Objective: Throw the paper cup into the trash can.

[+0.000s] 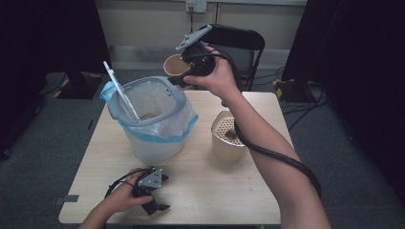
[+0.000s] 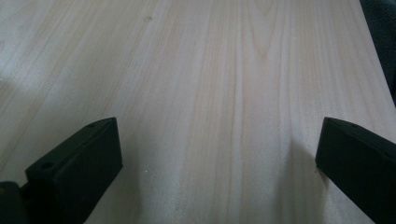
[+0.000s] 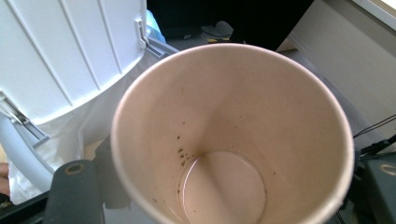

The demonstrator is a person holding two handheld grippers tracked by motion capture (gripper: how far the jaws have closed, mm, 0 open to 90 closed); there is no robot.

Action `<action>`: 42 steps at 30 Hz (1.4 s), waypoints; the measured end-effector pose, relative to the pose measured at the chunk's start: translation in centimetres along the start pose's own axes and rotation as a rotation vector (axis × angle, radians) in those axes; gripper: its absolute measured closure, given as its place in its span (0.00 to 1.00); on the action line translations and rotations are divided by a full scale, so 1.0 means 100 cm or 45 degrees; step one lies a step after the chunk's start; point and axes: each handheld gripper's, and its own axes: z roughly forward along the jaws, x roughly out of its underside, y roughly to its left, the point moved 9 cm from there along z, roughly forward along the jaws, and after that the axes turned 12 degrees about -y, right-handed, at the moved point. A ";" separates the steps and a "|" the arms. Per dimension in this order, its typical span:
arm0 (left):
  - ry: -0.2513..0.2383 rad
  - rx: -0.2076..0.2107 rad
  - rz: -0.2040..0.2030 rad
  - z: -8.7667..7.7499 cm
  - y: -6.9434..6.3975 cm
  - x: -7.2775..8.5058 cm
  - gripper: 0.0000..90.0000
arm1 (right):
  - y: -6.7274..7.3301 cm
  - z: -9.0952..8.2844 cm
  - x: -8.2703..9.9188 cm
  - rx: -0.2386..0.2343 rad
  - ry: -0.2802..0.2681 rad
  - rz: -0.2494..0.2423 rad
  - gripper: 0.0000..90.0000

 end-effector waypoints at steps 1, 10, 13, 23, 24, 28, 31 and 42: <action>0.000 0.000 0.000 0.000 0.000 0.000 0.00 | 0.001 0.002 -0.001 -0.005 -0.007 -0.003 0.28; 0.000 0.000 0.000 0.000 0.000 0.000 0.00 | 0.012 0.013 -0.008 -0.038 -0.021 0.010 0.28; 0.000 0.000 0.000 0.000 0.000 0.000 0.00 | 0.015 0.018 -0.010 -0.050 -0.020 0.007 0.28; 0.005 -0.001 0.001 0.000 0.000 0.000 0.00 | 0.025 0.033 -0.013 -0.086 -0.022 0.008 0.28; 0.005 -0.001 0.002 0.000 0.000 0.000 0.00 | 0.026 0.034 -0.014 -0.090 -0.022 0.003 0.28; 0.005 -0.001 0.000 0.000 0.000 0.000 0.00 | 0.033 0.041 -0.016 -0.114 -0.023 0.010 0.28; 0.006 -0.001 0.000 0.000 0.000 0.000 0.00 | 0.038 0.045 -0.017 -0.132 -0.027 -0.001 0.28; 0.005 -0.001 0.000 0.000 0.000 0.000 0.00 | 0.049 0.058 -0.017 -0.167 -0.020 -0.008 0.28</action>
